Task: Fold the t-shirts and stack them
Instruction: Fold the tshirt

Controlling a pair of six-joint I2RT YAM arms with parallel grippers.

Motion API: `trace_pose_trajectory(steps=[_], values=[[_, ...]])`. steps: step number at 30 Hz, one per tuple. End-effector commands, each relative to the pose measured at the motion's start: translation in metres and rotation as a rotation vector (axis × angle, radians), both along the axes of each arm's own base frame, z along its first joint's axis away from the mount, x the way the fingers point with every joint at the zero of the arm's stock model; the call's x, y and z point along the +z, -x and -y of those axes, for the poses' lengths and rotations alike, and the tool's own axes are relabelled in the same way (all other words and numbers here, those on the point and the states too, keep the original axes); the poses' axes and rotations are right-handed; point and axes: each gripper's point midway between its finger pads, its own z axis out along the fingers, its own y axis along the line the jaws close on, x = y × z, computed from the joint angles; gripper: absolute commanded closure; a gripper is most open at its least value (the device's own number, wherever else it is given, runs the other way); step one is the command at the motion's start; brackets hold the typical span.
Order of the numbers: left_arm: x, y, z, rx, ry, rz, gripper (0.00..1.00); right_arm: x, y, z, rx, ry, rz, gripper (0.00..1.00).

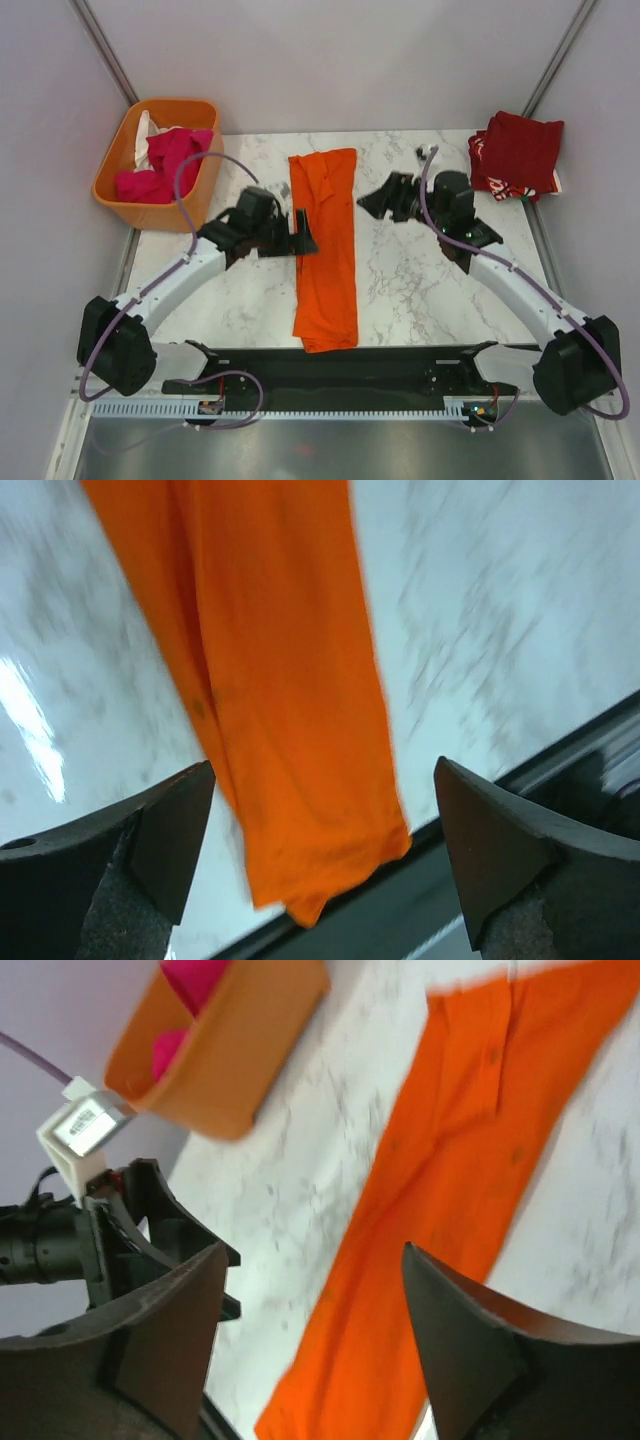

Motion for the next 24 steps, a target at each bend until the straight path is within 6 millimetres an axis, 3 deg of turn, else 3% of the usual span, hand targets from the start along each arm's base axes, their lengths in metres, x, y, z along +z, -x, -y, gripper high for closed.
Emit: trace_pose_trajectory(steps=[1,3,4,5,6,7,9,10,16,24], values=[[-0.092,0.086,-0.002,0.009,-0.071,-0.278,0.02,-0.11,0.067,0.012,0.0,0.108,-0.261,0.24],[-0.093,0.117,0.003,-0.01,-0.03,-0.293,0.02,-0.118,0.095,0.016,0.013,0.103,-0.272,0.29],[-0.112,0.135,-0.004,-0.023,-0.058,-0.327,0.02,-0.128,0.108,0.015,0.028,0.107,-0.298,0.31],[-0.106,0.144,-0.006,-0.041,-0.038,-0.297,0.02,-0.152,0.131,0.011,0.064,0.132,-0.359,0.32],[-0.109,0.152,-0.007,-0.059,-0.038,-0.293,0.02,-0.156,0.142,0.01,0.08,0.133,-0.361,0.32],[-0.121,0.162,-0.013,0.004,-0.019,-0.343,0.04,-0.177,0.161,0.008,0.105,0.165,-0.4,0.32],[-0.118,0.17,-0.016,0.024,0.026,-0.336,0.06,-0.192,0.176,0.009,0.103,0.164,-0.444,0.32],[-0.127,0.176,-0.02,0.029,0.019,-0.353,0.08,-0.208,0.187,0.01,0.108,0.18,-0.476,0.32],[-0.146,0.193,-0.024,0.051,0.015,-0.425,0.13,-0.233,0.216,0.003,0.136,0.176,-0.55,0.33],[-0.164,0.21,-0.011,0.027,0.025,-0.486,0.3,-0.247,0.229,-0.011,0.161,0.203,-0.586,0.38]])
